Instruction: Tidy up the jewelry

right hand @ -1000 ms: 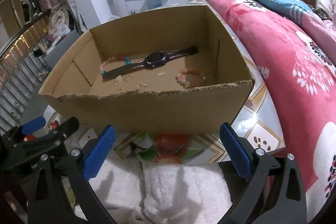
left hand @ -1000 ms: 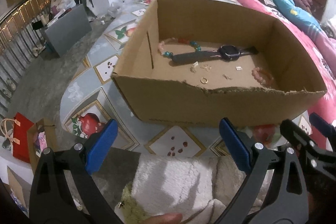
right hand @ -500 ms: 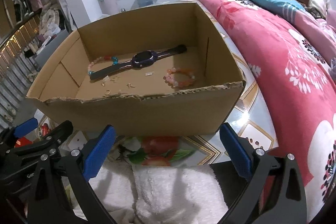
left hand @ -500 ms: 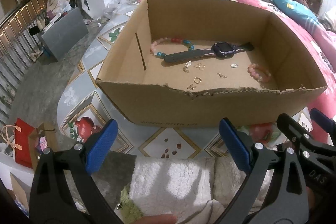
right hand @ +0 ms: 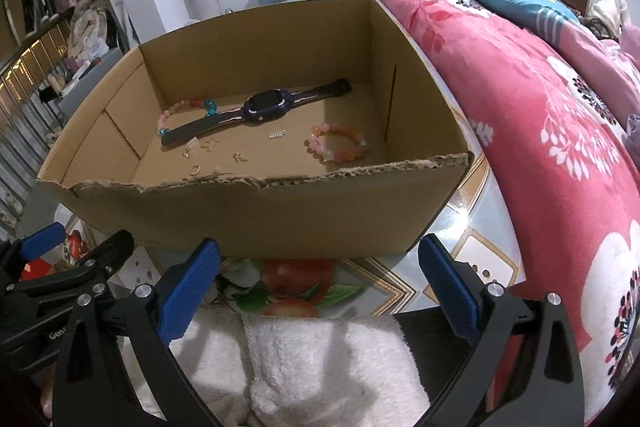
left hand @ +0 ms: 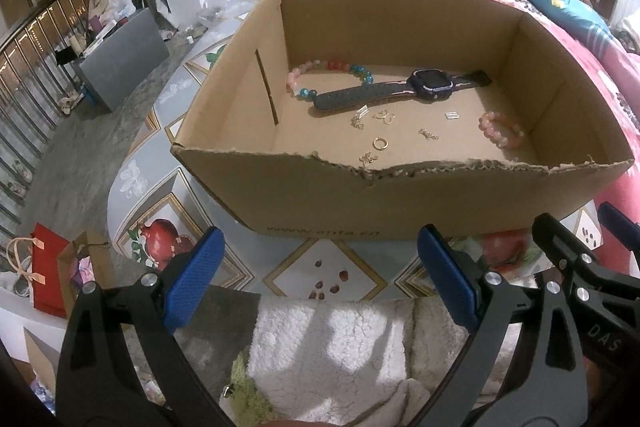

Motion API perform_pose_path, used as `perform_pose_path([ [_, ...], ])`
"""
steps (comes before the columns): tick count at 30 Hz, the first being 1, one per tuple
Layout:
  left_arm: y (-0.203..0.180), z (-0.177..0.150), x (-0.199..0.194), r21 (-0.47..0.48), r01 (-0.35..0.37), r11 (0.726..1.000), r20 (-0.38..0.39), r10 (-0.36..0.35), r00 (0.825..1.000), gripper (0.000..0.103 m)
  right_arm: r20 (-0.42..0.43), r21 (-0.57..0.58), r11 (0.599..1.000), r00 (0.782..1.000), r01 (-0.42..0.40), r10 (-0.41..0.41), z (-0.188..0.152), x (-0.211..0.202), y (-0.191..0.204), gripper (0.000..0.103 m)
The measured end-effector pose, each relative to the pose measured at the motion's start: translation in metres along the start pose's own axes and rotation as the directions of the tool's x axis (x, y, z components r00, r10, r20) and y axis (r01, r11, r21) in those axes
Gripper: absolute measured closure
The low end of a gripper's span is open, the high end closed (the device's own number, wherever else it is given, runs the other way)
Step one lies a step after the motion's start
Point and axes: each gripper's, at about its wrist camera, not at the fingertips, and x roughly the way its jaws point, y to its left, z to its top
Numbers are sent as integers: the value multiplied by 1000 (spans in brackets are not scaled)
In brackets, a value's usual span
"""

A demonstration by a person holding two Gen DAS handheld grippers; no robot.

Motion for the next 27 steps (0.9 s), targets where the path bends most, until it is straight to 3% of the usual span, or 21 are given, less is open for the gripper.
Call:
perform_pose_path([
  [27, -1, -2, 5, 4, -6, 1000, -20, 6, 1000, 10, -18, 1, 1000, 1000, 10, -10, -1, 7, -3, 6],
])
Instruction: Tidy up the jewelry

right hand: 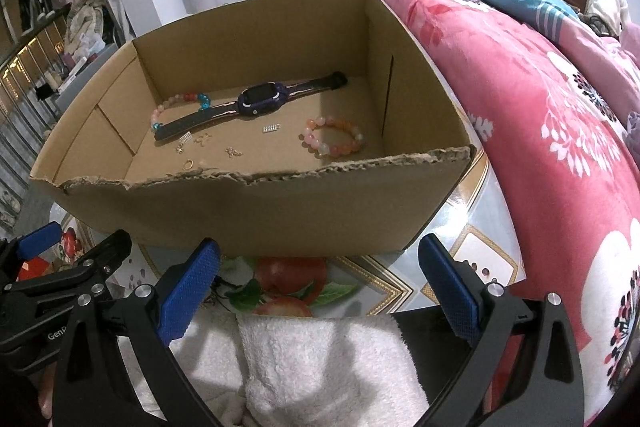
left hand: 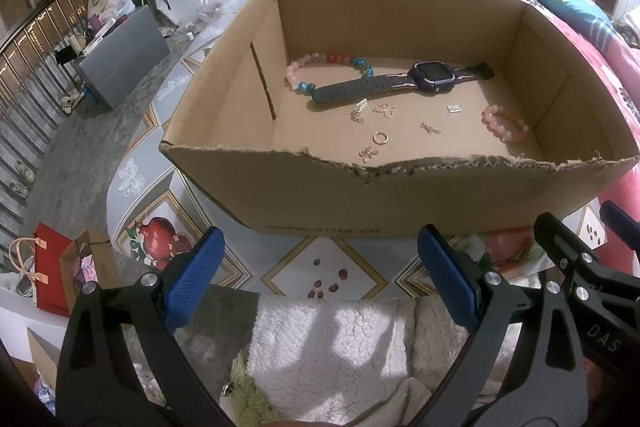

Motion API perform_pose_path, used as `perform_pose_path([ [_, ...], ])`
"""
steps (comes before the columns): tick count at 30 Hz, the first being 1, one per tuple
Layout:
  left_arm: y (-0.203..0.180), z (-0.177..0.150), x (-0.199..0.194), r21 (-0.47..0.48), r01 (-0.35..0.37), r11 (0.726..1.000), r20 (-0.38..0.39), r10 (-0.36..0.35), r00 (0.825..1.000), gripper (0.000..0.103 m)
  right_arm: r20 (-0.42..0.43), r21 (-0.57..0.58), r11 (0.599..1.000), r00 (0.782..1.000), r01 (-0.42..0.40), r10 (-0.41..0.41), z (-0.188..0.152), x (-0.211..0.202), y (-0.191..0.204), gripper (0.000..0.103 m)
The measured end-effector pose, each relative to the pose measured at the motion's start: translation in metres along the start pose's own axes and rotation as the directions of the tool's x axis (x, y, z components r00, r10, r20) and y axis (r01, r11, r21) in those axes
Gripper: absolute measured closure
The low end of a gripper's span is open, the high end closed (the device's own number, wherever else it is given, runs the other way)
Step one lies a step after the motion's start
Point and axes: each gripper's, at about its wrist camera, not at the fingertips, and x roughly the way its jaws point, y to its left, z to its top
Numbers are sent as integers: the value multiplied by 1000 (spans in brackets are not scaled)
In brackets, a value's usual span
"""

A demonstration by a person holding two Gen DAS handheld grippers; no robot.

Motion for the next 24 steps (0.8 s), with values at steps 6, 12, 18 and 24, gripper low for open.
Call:
perform_pose_path([
  [6, 0, 0, 1, 0, 1, 1000, -1, -1, 1000, 10, 0, 0, 1000, 1000, -1, 1, 0, 0, 0, 6],
  [12, 0, 0, 1, 0, 2, 1000, -2, -2, 1000, 10, 0, -1, 1000, 1000, 1, -1, 0, 0, 0, 6],
  [18, 0, 0, 1, 0, 2, 1000, -3, -2, 1000, 10, 0, -1, 1000, 1000, 0, 0, 0, 0, 0, 6],
  [24, 1, 0, 1, 0, 1, 1000, -5, -1, 1000, 10, -5, 0, 1000, 1000, 0, 0, 0, 2, 0, 6],
])
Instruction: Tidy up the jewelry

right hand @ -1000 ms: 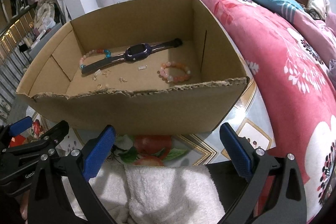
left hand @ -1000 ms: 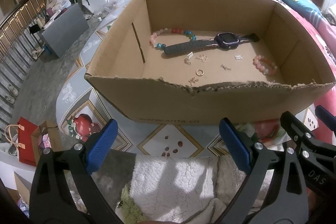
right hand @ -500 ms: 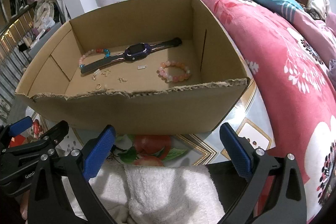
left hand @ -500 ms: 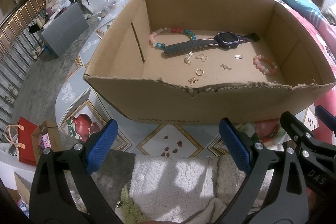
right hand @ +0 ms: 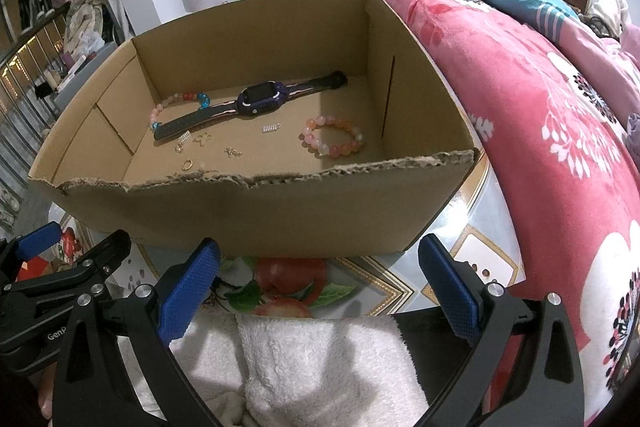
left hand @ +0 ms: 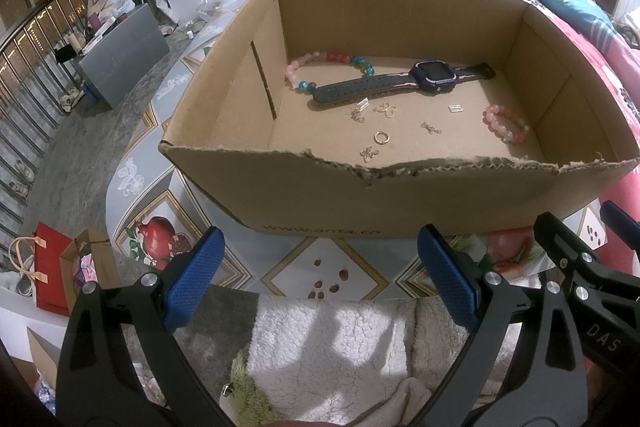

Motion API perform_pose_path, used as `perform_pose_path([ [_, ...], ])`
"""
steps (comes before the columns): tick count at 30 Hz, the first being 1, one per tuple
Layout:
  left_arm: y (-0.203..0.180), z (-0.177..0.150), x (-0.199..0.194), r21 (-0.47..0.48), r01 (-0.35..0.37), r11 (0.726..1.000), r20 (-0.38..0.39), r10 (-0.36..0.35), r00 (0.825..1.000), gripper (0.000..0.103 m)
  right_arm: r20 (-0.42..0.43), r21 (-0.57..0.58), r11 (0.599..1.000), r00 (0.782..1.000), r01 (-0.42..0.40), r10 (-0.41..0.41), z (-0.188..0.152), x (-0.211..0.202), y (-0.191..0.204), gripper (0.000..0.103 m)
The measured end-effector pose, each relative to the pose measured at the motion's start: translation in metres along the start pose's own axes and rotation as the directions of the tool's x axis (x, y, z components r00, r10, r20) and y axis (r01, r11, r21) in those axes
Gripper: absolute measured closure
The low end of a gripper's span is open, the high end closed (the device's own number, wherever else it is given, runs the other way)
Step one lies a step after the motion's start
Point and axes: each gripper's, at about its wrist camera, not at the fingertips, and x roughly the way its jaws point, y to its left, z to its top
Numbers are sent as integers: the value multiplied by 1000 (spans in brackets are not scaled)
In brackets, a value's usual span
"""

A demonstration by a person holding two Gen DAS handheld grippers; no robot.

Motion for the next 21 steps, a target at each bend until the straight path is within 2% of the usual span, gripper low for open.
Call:
perform_pose_path([
  [21, 1, -1, 0, 0, 0, 1000, -3, 0, 1000, 10, -3, 0, 1000, 1000, 0, 0, 0, 1, 0, 6],
])
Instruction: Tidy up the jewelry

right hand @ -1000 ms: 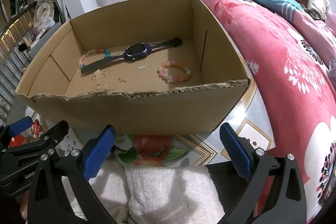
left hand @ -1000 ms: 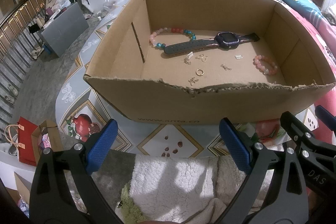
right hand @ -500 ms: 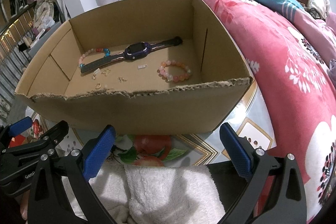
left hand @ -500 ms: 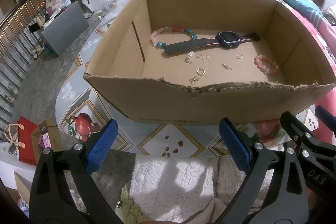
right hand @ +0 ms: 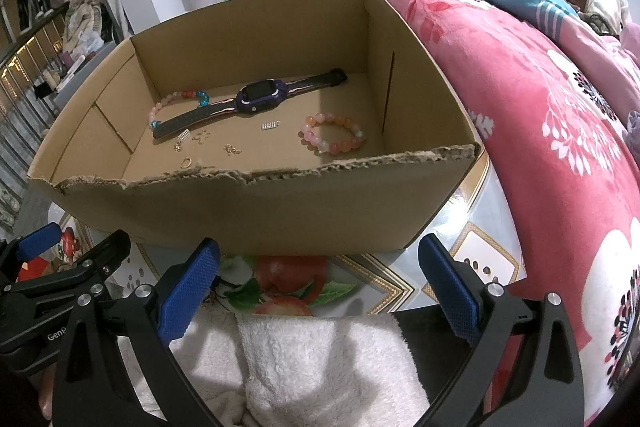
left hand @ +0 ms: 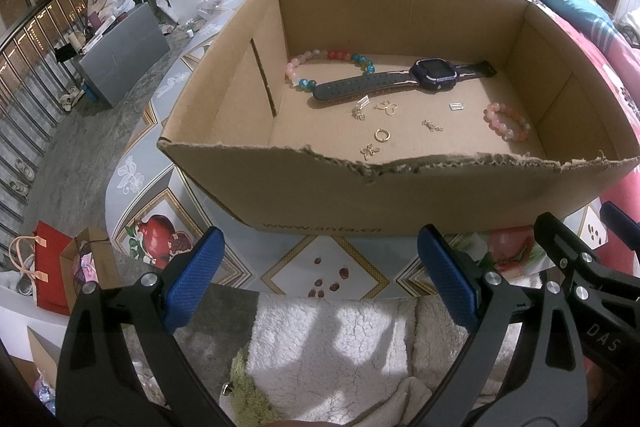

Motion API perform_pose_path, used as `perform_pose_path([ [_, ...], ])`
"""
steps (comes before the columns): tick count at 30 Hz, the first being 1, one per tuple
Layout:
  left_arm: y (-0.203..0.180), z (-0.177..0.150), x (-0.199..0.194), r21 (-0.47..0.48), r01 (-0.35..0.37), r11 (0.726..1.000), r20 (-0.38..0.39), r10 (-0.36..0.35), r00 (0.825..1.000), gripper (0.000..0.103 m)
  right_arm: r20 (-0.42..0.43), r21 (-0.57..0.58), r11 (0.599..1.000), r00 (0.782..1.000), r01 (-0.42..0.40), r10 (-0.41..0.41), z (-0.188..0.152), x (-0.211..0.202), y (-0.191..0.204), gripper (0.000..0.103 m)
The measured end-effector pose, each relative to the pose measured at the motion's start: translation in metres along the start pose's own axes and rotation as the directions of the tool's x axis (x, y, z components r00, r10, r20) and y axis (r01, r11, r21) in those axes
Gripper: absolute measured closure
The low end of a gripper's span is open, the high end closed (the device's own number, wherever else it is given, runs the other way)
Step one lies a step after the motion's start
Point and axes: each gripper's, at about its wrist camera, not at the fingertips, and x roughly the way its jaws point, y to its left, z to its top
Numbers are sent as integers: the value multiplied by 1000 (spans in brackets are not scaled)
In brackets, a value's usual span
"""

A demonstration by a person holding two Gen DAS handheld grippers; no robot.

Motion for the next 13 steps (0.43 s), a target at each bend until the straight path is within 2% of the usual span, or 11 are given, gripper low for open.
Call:
perform_pose_path([
  [13, 0, -1, 1, -1, 4, 1000, -5, -4, 1000, 10, 0, -1, 1000, 1000, 0, 0, 0, 0, 0, 6],
])
